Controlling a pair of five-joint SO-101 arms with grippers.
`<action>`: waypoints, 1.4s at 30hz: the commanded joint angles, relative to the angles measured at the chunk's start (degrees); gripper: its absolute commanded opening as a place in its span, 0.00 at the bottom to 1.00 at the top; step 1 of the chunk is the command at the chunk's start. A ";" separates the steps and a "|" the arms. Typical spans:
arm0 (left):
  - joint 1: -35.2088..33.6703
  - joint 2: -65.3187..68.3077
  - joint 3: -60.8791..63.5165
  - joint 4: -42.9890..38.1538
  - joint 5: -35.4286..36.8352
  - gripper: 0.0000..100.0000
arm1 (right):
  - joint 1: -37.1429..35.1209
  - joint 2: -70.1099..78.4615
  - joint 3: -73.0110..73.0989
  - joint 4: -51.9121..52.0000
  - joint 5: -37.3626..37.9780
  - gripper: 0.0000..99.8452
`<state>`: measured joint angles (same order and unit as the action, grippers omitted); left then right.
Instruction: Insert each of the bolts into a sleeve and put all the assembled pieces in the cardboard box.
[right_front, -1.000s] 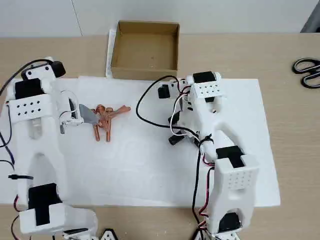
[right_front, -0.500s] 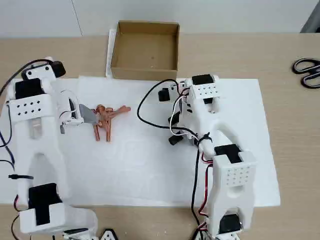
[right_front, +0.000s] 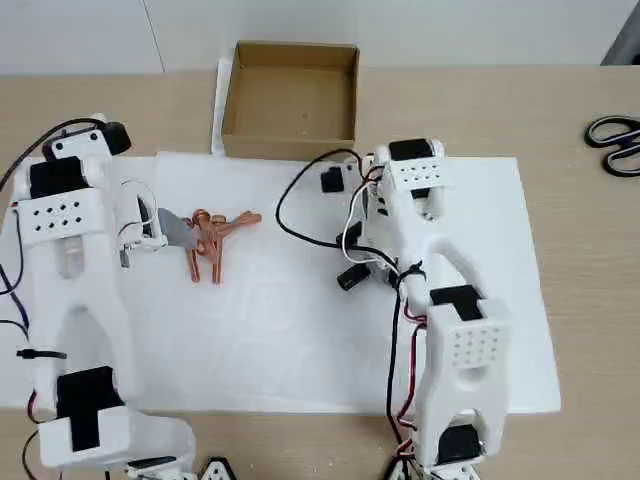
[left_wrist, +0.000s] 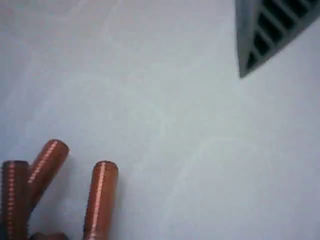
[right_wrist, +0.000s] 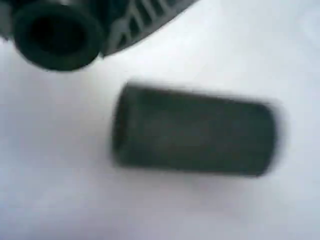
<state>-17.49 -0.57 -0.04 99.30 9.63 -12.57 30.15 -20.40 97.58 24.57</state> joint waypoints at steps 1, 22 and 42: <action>-0.09 -0.62 -1.98 1.05 -0.44 0.34 | 0.48 -8.92 -1.49 1.45 0.53 0.00; 4.40 20.04 -14.11 0.62 -10.20 0.33 | 1.63 -29.14 3.25 1.36 -5.89 0.00; -0.79 30.24 -23.96 -0.70 -5.45 0.26 | 1.54 -29.14 6.77 1.10 -5.89 0.01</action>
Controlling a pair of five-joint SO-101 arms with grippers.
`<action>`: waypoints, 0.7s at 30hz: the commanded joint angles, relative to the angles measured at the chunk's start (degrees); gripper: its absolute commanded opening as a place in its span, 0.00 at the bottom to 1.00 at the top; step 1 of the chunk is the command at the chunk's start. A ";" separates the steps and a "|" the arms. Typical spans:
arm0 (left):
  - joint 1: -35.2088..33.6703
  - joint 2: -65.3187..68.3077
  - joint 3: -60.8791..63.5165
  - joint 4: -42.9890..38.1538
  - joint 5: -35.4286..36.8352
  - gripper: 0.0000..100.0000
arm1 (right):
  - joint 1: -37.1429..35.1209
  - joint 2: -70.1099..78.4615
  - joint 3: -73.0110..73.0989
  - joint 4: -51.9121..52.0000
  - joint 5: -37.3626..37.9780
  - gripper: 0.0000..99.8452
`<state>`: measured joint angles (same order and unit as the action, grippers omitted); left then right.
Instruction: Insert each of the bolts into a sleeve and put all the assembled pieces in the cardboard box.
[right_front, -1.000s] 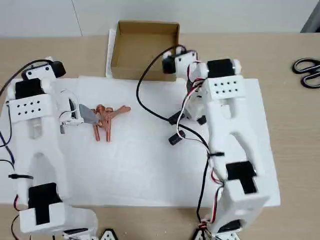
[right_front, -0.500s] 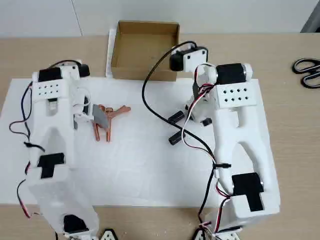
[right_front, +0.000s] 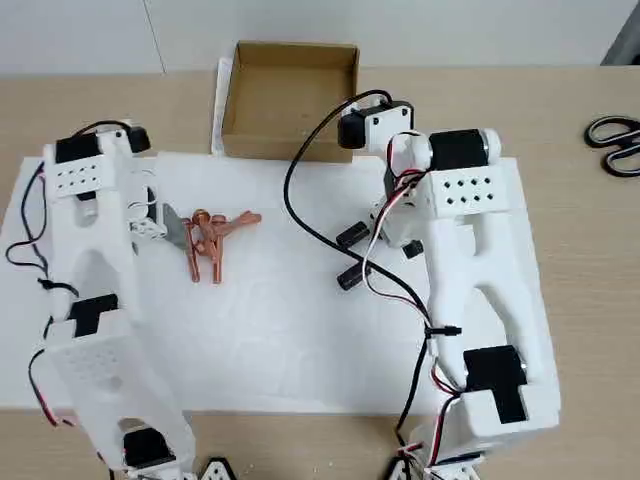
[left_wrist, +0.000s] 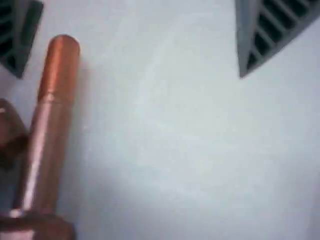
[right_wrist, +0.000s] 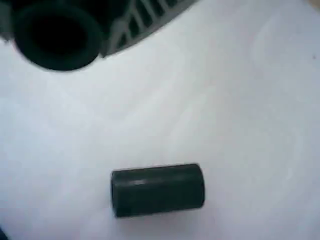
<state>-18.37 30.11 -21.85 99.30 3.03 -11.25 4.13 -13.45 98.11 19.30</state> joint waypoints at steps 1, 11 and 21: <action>0.26 -0.44 -2.15 -1.41 1.85 0.26 | 0.22 -3.12 -0.18 0.57 -0.62 0.01; 3.08 -0.26 -1.98 -6.15 8.53 0.25 | 0.31 -3.12 -0.18 0.57 -0.62 0.01; 3.34 7.91 -1.54 -8.62 10.99 0.25 | 0.40 -3.12 -0.18 0.57 -0.62 0.01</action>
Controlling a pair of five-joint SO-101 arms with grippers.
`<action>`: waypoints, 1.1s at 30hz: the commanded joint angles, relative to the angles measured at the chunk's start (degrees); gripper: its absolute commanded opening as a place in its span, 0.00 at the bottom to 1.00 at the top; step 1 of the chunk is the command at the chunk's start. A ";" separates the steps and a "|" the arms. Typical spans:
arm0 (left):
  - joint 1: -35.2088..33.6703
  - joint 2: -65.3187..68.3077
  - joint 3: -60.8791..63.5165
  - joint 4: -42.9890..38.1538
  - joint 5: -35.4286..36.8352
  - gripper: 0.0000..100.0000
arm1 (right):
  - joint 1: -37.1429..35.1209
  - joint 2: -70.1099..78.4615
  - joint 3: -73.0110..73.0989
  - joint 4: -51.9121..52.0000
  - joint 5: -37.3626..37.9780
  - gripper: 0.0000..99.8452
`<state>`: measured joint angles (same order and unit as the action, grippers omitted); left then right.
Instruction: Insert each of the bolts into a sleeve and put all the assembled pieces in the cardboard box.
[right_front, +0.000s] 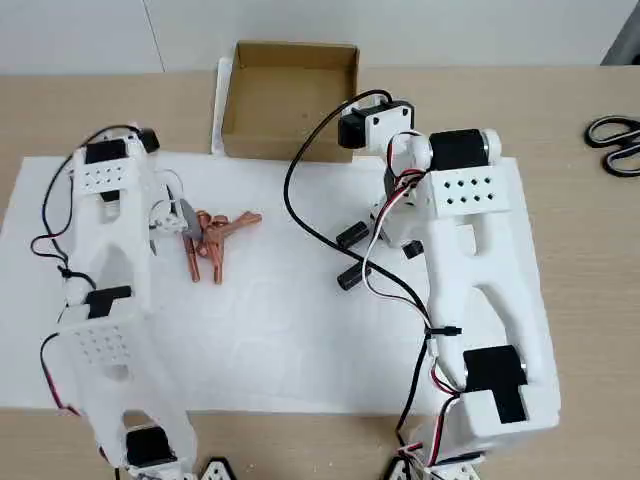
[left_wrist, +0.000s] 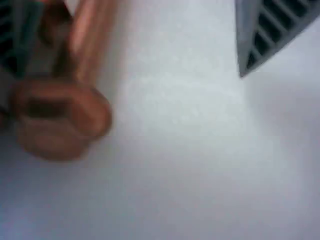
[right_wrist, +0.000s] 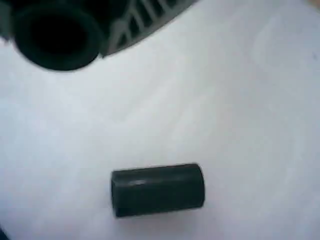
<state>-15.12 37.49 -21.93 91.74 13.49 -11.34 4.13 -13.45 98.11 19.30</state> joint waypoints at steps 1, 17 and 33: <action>0.09 1.05 -1.45 -1.14 0.53 0.25 | 0.48 -3.12 -0.18 0.57 -0.62 0.01; 0.35 1.76 -1.45 -3.52 0.18 0.09 | 0.57 -3.12 -0.18 0.48 -0.53 0.01; 0.79 1.32 -1.45 -3.08 0.18 0.01 | 0.57 -3.12 -0.18 0.48 -0.62 0.01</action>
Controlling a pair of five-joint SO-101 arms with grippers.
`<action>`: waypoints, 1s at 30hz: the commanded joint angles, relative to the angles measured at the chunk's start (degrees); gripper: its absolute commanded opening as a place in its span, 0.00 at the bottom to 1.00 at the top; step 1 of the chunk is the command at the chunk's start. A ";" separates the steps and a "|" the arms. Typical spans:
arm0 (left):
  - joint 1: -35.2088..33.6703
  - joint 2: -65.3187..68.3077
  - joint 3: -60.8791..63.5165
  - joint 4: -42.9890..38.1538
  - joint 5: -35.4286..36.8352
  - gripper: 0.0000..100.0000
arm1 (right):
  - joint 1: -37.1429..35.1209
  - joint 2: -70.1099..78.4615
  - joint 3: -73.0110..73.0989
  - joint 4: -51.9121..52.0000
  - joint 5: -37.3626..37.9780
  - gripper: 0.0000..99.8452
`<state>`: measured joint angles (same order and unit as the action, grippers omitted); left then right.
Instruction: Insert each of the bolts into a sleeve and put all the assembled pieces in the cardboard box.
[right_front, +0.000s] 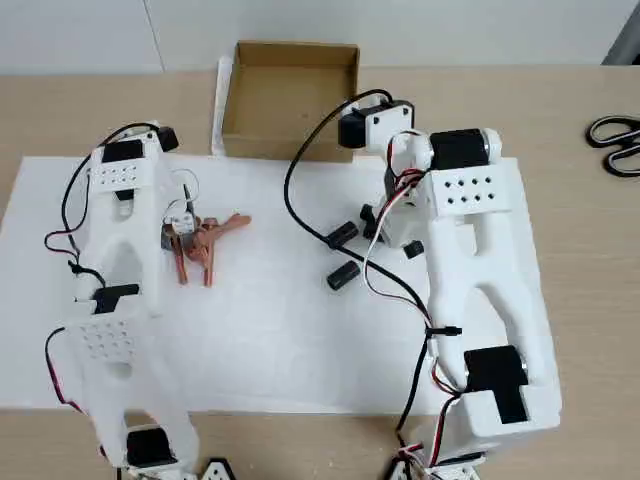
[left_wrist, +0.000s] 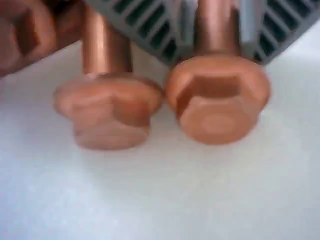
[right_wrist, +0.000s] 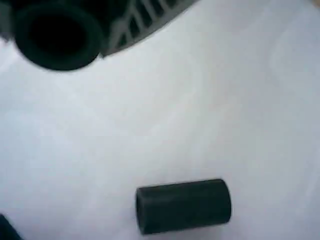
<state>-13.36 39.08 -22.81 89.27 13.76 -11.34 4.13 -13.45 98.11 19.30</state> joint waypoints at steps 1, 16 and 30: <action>-0.53 -0.35 -0.57 -0.53 -0.09 0.01 | 0.57 -3.12 -0.18 0.48 -0.62 0.01; 3.60 -0.09 -10.59 8.70 -0.09 0.01 | 0.57 -2.86 -0.18 0.13 -0.62 0.01; 3.43 -4.48 -13.93 11.25 -0.18 0.01 | 0.22 -3.21 -0.35 0.13 -0.35 0.01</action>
<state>-9.93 39.60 -34.07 99.03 13.76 -11.34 4.13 -13.45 98.11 19.30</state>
